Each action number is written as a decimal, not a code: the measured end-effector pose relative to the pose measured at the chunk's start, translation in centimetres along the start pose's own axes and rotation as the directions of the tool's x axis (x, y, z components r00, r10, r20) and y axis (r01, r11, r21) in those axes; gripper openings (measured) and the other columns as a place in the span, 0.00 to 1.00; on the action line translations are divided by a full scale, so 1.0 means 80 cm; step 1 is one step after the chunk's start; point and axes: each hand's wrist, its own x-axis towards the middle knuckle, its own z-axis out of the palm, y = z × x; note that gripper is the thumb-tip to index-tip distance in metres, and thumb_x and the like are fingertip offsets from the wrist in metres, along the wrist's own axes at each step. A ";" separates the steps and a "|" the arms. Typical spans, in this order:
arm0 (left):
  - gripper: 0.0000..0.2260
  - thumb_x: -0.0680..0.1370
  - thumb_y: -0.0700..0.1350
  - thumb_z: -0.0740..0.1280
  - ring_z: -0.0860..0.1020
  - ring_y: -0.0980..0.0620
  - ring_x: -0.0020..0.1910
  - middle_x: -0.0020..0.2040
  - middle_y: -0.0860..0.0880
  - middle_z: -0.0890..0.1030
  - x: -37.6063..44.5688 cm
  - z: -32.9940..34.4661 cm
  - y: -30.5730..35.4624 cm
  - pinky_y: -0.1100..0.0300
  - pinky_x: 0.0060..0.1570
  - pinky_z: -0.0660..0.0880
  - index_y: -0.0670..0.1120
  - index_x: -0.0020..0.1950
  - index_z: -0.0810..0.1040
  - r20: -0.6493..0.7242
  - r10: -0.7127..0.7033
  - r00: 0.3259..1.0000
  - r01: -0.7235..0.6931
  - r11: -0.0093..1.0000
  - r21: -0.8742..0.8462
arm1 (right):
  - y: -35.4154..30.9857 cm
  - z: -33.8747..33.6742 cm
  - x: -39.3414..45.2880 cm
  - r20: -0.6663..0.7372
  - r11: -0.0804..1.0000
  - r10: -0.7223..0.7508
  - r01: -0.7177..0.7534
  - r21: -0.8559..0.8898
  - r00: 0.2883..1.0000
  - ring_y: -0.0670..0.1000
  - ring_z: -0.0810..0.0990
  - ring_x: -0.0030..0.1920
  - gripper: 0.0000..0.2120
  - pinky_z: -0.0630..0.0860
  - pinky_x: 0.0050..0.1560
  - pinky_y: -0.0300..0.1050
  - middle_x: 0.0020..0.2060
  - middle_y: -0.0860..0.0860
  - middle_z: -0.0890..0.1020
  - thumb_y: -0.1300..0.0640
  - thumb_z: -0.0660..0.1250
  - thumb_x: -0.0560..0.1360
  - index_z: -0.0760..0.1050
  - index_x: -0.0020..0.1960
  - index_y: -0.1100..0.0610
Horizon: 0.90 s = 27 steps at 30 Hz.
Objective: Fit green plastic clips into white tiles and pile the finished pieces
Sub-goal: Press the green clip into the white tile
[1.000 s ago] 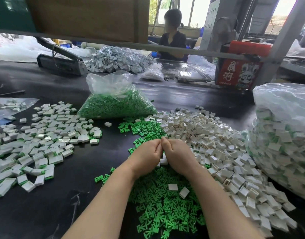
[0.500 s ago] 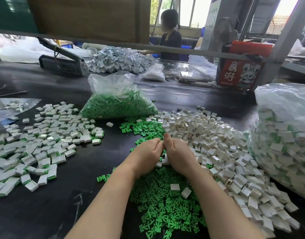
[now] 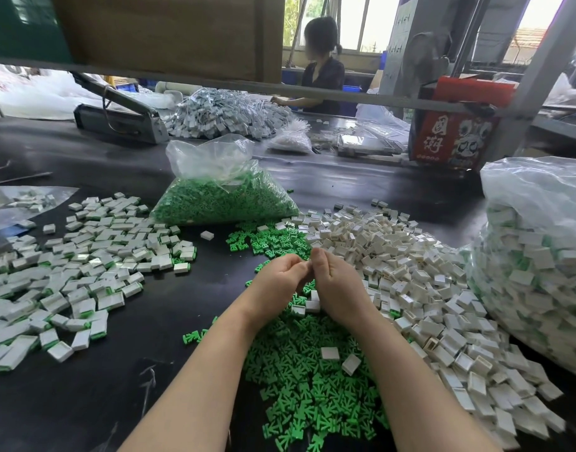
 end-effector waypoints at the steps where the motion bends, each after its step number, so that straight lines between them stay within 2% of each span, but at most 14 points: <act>1: 0.10 0.83 0.44 0.61 0.69 0.51 0.37 0.35 0.50 0.73 0.000 -0.001 -0.001 0.52 0.44 0.67 0.43 0.43 0.73 -0.009 0.008 1.000 -0.007 1.000 0.014 | 0.000 0.000 0.001 0.000 1.000 -0.003 0.003 0.013 1.000 0.46 0.75 0.38 0.18 0.70 0.39 0.48 0.36 0.47 0.77 0.47 0.49 0.84 0.69 0.39 0.49; 5: 0.08 0.80 0.44 0.67 0.69 0.50 0.39 0.37 0.48 0.72 0.001 -0.006 -0.004 0.52 0.43 0.67 0.44 0.44 0.73 -0.059 0.042 0.997 -0.041 0.999 0.027 | 0.000 -0.003 0.005 0.021 0.995 -0.013 0.011 0.102 1.000 0.44 0.71 0.32 0.12 0.66 0.35 0.45 0.32 0.45 0.74 0.54 0.56 0.83 0.71 0.42 0.53; 8: 0.07 0.78 0.42 0.70 0.69 0.50 0.40 0.39 0.46 0.72 0.000 -0.011 -0.004 0.52 0.44 0.67 0.43 0.45 0.73 -0.051 0.068 0.996 -0.068 0.998 0.010 | 0.000 -0.007 0.005 0.049 0.974 -0.004 -0.008 0.227 0.999 0.45 0.68 0.29 0.11 0.65 0.32 0.44 0.29 0.46 0.74 0.58 0.59 0.82 0.74 0.42 0.57; 11: 0.11 0.74 0.50 0.70 0.70 0.51 0.39 0.39 0.47 0.73 -0.001 -0.015 -0.004 0.54 0.42 0.68 0.43 0.45 0.74 -0.045 0.059 0.997 -0.059 0.998 0.009 | -0.005 -0.011 0.003 0.072 0.934 0.001 -0.027 0.356 0.997 0.46 0.71 0.29 0.11 0.68 0.32 0.42 0.29 0.50 0.76 0.60 0.61 0.82 0.77 0.42 0.58; 13: 0.11 0.74 0.52 0.68 0.69 0.55 0.33 0.35 0.50 0.74 0.001 -0.018 -0.006 0.58 0.37 0.67 0.45 0.43 0.73 -0.051 0.046 0.998 -0.045 0.999 0.021 | -0.008 -0.014 0.002 0.091 0.913 -0.006 -0.032 0.408 0.996 0.48 0.75 0.31 0.09 0.73 0.34 0.43 0.31 0.54 0.79 0.60 0.62 0.81 0.78 0.45 0.60; 15: 0.10 0.79 0.49 0.65 0.68 0.57 0.29 0.32 0.53 0.75 0.004 -0.020 -0.009 0.59 0.34 0.65 0.46 0.41 0.73 -0.049 0.044 0.998 -0.042 0.998 0.052 | -0.009 -0.015 0.001 0.109 0.914 -0.016 -0.030 0.404 0.994 0.49 0.77 0.32 0.08 0.74 0.37 0.46 0.35 0.60 0.82 0.60 0.63 0.81 0.77 0.47 0.63; 19: 0.11 0.82 0.47 0.62 0.68 0.53 0.32 0.32 0.52 0.73 0.007 -0.023 -0.018 0.53 0.38 0.66 0.47 0.40 0.71 -0.048 0.062 0.997 -0.055 0.991 0.122 | -0.006 -0.017 0.003 0.156 0.939 -0.015 -0.040 0.342 0.988 0.51 0.76 0.35 0.09 0.72 0.39 0.45 0.39 0.62 0.83 0.60 0.61 0.82 0.77 0.50 0.64; 21: 0.13 0.82 0.51 0.62 0.68 0.55 0.31 0.31 0.53 0.72 0.006 -0.024 -0.019 0.55 0.36 0.66 0.47 0.40 0.71 -0.067 0.070 0.995 -0.060 0.989 0.138 | -0.005 -0.018 0.004 0.165 0.935 -0.010 -0.049 0.352 0.986 0.49 0.77 0.35 0.08 0.74 0.37 0.38 0.40 0.61 0.84 0.61 0.60 0.82 0.78 0.50 0.62; 23: 0.17 0.81 0.58 0.61 0.67 0.57 0.28 0.30 0.55 0.72 0.004 -0.023 -0.018 0.60 0.32 0.65 0.46 0.41 0.72 -0.077 0.071 0.995 -0.062 0.991 0.119 | -0.003 -0.020 0.005 0.144 0.914 -0.009 -0.050 0.402 0.990 0.44 0.77 0.32 0.07 0.72 0.33 0.33 0.40 0.59 0.85 0.62 0.62 0.81 0.80 0.50 0.60; 25: 0.23 0.76 0.64 0.61 0.66 0.58 0.28 0.29 0.56 0.71 0.001 -0.024 -0.014 0.63 0.29 0.64 0.43 0.45 0.74 -0.070 0.060 0.996 -0.056 0.996 0.070 | -0.002 -0.022 0.005 0.131 0.883 0.002 -0.063 0.466 0.991 0.43 0.78 0.32 0.06 0.72 0.31 0.33 0.39 0.56 0.86 0.61 0.65 0.79 0.81 0.49 0.58; 27: 0.25 0.74 0.65 0.61 0.67 0.55 0.29 0.29 0.55 0.73 -0.001 -0.024 -0.011 0.63 0.31 0.65 0.41 0.47 0.75 -0.057 0.065 0.996 -0.063 0.998 0.031 | 0.000 -0.026 0.004 0.118 0.850 0.019 -0.078 0.521 0.993 0.44 0.78 0.32 0.05 0.72 0.31 0.36 0.39 0.54 0.86 0.59 0.68 0.77 0.81 0.48 0.58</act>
